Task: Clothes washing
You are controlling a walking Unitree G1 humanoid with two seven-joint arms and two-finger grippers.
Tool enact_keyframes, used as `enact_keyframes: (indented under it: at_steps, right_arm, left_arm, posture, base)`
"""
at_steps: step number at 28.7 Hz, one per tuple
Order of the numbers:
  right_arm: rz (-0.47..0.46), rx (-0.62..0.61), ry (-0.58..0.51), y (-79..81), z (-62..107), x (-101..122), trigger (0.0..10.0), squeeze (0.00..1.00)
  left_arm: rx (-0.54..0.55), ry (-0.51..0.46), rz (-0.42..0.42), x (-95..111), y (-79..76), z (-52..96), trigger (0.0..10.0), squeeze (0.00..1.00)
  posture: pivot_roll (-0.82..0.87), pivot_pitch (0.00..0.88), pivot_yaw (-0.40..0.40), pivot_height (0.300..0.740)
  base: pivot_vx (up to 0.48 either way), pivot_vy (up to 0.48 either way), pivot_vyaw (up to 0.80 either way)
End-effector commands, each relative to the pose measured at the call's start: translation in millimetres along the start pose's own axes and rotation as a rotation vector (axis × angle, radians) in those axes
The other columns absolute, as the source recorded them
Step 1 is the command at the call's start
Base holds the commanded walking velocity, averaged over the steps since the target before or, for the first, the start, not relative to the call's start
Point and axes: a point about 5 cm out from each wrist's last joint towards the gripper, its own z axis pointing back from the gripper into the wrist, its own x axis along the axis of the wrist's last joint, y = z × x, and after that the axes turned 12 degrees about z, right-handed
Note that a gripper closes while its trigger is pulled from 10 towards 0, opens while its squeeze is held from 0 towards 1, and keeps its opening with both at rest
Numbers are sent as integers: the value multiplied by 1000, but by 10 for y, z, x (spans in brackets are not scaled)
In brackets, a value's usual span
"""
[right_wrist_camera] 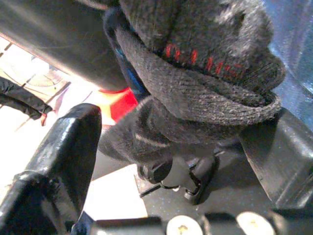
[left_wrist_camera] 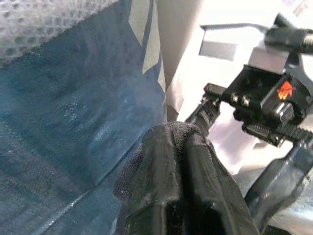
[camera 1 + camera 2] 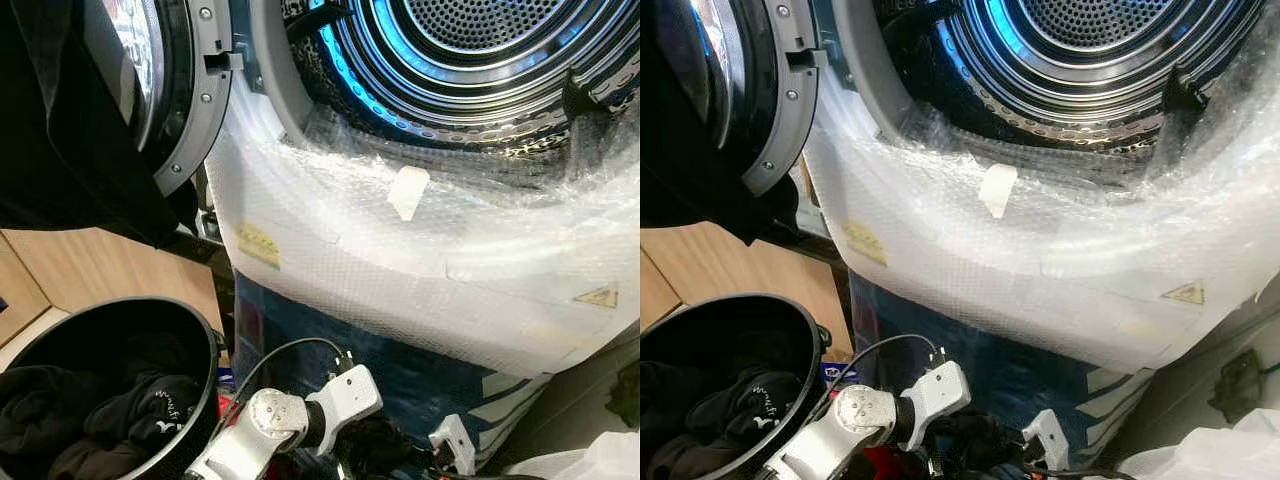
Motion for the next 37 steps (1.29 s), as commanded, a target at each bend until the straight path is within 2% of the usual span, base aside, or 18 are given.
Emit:
enact_keyframes:
  at_steps: [1,5,6,7,9,13,14,15,16,37]
  right_arm:
    - [-1,-22,-17,-14,-61,65,10000,0]
    - [-6,-47,-35,2,-144,87,10000,0]
    - [0,-84,-42,-9,-177,100,10000,0]
    - [0,-84,-42,-9,-177,100,10000,0]
    - [6,-171,-27,-54,-206,97,10000,0]
    - [3,-199,-11,-67,-201,72,10000,0]
    - [-3,-208,-19,-73,-197,75,2549,0]
    - [-6,-215,-24,-78,-194,78,2549,0]
    - [-9,-218,-32,-82,-192,84,0,0]
    - [16,-232,-50,-84,-211,102,0,0]
  left_arm:
    - [6,-23,-20,69,16,-27,0,0]
    - [-1,-55,4,129,6,-57,0,0]
    - [-11,-65,11,153,-7,-63,0,0]
    - [-11,-65,11,153,-7,-63,0,0]
    - [-27,-80,21,187,-26,-62,0,0]
    - [-26,-83,21,193,-25,-60,0,0]
    - [-24,-82,23,188,-21,-57,0,0]
    - [-24,-81,24,186,-20,-56,0,0]
    - [-23,-81,25,184,-19,-55,0,0]
    - [-22,-78,32,159,-20,-25,0,0]
  posture:
    - [-27,20,-45,740]
    - [-29,20,-45,740]
    - [-29,19,-47,740]
    - [-29,19,-47,740]
    - [-26,20,-49,740]
    - [-21,20,-50,740]
    - [-22,20,-51,740]
    - [-22,20,-52,740]
    - [-21,20,-52,740]
    - [-25,24,-47,740]
  base:
    - [0,0,0]
    - [0,0,0]
    - [0,0,0]
    - [0,0,0]
    - [0,0,0]
    - [0,0,0]
    - [0,0,0]
    - [0,0,0]
    - [0,0,0]
    - [0,0,0]
